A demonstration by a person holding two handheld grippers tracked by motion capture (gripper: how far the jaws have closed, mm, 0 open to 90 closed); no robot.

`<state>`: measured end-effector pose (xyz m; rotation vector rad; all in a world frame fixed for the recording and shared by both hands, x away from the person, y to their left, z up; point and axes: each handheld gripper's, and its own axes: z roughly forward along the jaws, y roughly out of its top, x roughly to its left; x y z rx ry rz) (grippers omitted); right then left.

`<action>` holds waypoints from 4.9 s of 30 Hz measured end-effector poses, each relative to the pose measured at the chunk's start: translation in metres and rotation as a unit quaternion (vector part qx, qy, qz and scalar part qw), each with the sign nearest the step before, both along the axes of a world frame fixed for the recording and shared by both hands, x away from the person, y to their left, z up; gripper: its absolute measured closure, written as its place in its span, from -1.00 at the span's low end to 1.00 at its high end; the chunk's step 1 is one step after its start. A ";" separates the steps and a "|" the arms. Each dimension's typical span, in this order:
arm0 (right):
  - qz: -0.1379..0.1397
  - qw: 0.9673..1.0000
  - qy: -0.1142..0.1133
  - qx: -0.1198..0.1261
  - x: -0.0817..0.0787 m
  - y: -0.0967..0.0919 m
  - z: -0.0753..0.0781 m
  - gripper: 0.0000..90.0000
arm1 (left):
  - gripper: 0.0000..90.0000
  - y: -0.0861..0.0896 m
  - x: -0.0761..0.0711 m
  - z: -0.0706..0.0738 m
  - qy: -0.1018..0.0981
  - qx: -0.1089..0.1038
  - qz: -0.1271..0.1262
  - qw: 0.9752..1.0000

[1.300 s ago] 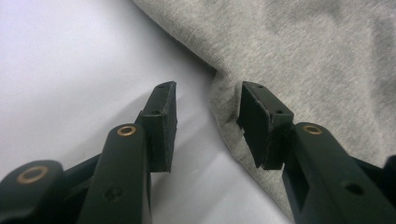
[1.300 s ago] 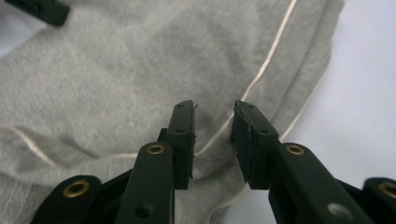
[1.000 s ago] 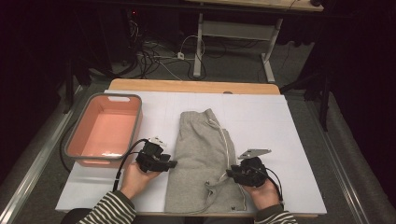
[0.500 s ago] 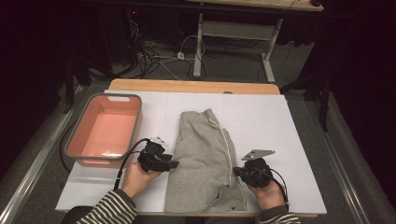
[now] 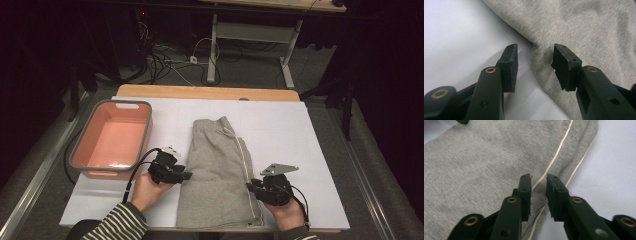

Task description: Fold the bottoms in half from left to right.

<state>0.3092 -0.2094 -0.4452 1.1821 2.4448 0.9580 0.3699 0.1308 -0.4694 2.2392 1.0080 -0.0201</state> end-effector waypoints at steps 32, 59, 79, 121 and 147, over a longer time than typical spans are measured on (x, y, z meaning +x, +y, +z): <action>-0.008 1.000 0.018 -0.018 0.016 0.004 -0.016 0.74 | 0.80 -0.011 -0.001 -0.001 -0.008 0.010 -0.031 0.999; 0.025 1.000 -0.003 0.015 0.013 0.013 0.004 0.48 | 0.74 0.014 -0.015 0.010 0.001 -0.005 -0.014 1.000; -0.011 1.000 -0.013 -0.014 0.102 0.046 0.003 0.85 | 0.24 0.009 0.001 0.001 -0.020 0.001 0.034 0.999; -0.055 0.997 0.021 -0.039 0.190 0.050 -0.005 0.83 | 0.15 -0.001 0.009 -0.003 -0.038 0.015 0.020 0.999; -0.041 0.999 0.015 -0.006 0.101 0.014 -0.012 0.42 | 0.08 -0.005 -0.010 -0.002 -0.030 0.013 0.011 0.999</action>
